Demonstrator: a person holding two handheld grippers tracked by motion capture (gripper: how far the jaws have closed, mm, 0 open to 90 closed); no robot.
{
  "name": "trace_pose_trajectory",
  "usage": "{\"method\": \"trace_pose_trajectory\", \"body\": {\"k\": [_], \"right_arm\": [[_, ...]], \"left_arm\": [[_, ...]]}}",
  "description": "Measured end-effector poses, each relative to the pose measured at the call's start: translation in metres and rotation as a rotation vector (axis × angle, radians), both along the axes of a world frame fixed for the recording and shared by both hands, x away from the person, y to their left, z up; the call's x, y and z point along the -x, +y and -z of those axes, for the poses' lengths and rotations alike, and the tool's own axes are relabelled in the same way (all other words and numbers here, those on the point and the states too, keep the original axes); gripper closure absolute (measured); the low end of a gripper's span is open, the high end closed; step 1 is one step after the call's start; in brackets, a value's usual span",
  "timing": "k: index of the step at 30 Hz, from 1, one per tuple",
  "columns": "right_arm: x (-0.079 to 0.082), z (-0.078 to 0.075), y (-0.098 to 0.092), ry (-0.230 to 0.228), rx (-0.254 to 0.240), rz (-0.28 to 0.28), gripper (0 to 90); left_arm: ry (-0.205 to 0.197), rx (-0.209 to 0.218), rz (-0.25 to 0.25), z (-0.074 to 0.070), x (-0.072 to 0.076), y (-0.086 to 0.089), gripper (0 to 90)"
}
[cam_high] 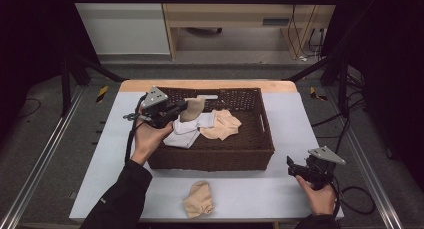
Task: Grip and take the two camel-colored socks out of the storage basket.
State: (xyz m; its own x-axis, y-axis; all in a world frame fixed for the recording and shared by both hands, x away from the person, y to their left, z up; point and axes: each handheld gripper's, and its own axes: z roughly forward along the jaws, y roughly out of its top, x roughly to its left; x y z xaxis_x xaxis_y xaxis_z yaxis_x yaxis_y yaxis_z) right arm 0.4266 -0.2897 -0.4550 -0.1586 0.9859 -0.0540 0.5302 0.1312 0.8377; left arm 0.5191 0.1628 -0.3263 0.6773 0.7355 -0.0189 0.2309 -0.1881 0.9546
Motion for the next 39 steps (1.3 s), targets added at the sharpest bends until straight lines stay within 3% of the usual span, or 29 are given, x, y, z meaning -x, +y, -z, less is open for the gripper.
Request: {"method": "trace_pose_trajectory", "body": {"k": [6, 14, 22, 31, 39], "right_arm": [[0.0, 0.0, 0.0, 0.001, 0.002, 0.001, 6.3], [0.001, 0.0, -0.001, 0.002, 0.002, 0.006, 6.3], [0.001, 0.0, -0.001, 0.002, 0.002, 0.006, 6.3], [0.002, 0.0, 0.0, -0.001, -0.001, 0.009, 6.4], [0.003, 0.0, -0.001, -0.001, 0.001, 0.006, 6.4]], "left_arm": [[-0.057, 0.027, 0.036, -0.024, 0.029, 0.006, 88.7], [-0.089, 0.057, 0.102, -0.031, 0.064, 0.012, 88.7], [-0.114, 0.056, 0.154, -0.034, 0.097, 0.018, 88.7], [-0.085, 0.021, 0.221, -0.014, 0.132, 0.02, 88.7], [0.028, -0.069, 0.244, 0.033, 0.146, 0.021, 88.7]]}}
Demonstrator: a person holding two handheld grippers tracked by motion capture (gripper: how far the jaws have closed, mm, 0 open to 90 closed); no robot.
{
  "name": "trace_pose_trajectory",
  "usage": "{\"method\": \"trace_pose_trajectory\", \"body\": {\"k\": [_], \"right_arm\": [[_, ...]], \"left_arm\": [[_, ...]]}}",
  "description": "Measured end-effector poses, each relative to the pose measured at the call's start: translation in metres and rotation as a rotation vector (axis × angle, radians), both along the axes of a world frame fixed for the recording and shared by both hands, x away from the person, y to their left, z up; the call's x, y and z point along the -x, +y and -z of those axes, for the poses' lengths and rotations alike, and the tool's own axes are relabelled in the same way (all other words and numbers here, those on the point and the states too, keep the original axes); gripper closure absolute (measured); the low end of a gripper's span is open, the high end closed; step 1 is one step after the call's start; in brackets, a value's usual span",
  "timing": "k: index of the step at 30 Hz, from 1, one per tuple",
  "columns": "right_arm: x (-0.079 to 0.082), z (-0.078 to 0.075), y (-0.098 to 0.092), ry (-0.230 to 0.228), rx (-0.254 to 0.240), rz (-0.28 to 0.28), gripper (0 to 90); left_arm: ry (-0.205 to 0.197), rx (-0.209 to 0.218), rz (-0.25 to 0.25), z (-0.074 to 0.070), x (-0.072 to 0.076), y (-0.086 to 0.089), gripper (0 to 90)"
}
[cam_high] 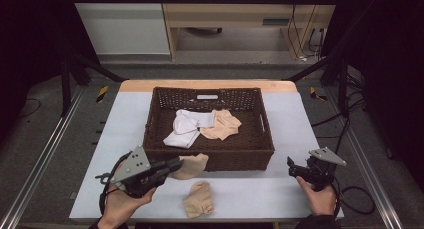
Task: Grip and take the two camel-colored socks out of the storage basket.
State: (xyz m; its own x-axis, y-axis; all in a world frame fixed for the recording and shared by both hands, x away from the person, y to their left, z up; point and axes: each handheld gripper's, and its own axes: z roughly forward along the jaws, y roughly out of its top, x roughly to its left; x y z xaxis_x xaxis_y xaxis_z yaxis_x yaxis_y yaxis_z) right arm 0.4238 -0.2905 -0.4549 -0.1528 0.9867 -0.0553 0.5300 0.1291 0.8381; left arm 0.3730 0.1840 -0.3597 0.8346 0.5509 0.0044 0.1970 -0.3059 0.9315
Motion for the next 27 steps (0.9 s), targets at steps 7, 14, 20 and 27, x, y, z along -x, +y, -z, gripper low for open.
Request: {"method": "trace_pose_trajectory", "body": {"k": [7, 14, 20, 27], "right_arm": [[0.0, 0.001, 0.001, 0.002, 0.003, -0.003, 6.4], [0.0, 0.001, 0.002, 0.01, 0.002, -0.005, 6.4], [0.0, 0.002, 0.002, 0.012, -0.001, -0.008, 6.4], [0.001, 0.001, -0.001, 0.006, -0.003, -0.001, 6.4]], "left_arm": [[0.121, -0.042, -0.036, 0.05, -0.008, 0.005, 88.6], [0.215, -0.101, -0.093, 0.092, -0.024, 0.007, 86.6], [0.191, -0.082, -0.154, 0.099, -0.025, 0.021, 57.7], [0.167, -0.072, -0.288, 0.096, -0.022, 0.053, 38.7]]}}
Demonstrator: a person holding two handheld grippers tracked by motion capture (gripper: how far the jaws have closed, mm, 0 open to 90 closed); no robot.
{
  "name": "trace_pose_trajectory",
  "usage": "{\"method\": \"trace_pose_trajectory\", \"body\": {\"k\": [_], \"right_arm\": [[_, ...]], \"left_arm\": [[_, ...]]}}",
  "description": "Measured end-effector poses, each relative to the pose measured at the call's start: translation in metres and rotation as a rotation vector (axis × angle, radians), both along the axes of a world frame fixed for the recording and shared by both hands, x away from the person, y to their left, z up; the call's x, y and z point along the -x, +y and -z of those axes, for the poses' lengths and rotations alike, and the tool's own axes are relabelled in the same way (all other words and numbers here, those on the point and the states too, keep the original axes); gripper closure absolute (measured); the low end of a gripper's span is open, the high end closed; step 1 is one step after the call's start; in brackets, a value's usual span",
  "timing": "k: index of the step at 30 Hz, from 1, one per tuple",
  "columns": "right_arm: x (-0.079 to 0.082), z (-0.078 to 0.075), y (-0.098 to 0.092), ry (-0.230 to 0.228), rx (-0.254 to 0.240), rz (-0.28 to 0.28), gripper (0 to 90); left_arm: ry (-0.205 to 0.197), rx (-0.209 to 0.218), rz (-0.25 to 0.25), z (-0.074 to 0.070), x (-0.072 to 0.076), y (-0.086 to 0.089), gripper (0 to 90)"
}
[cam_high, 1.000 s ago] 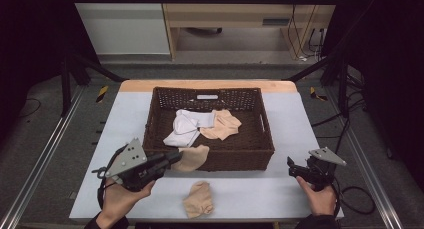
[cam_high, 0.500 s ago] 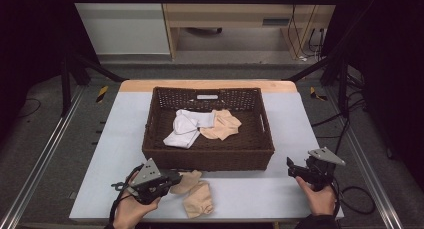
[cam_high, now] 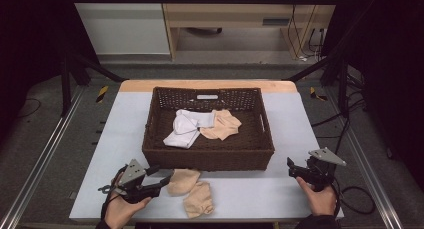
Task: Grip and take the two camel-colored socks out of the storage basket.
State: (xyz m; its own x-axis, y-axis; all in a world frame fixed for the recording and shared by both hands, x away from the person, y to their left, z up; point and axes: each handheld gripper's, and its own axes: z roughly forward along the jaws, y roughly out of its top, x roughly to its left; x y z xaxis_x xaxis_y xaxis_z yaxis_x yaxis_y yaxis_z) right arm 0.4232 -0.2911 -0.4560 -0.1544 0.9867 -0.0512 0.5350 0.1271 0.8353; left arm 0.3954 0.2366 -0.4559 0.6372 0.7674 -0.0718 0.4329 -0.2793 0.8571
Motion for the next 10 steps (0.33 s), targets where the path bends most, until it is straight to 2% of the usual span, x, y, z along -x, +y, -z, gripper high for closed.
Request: {"method": "trace_pose_trajectory", "body": {"k": [6, 10], "right_arm": [[0.001, 0.0, -0.001, -0.001, -0.003, 0.004, 6.3], [0.001, 0.001, -0.001, 0.002, -0.006, 0.004, 6.2]], "left_arm": [[0.005, -0.027, -0.093, 0.005, -0.004, 0.022, 34.0], [-0.026, -0.042, -0.148, 0.005, -0.008, 0.041, 33.1]]}}
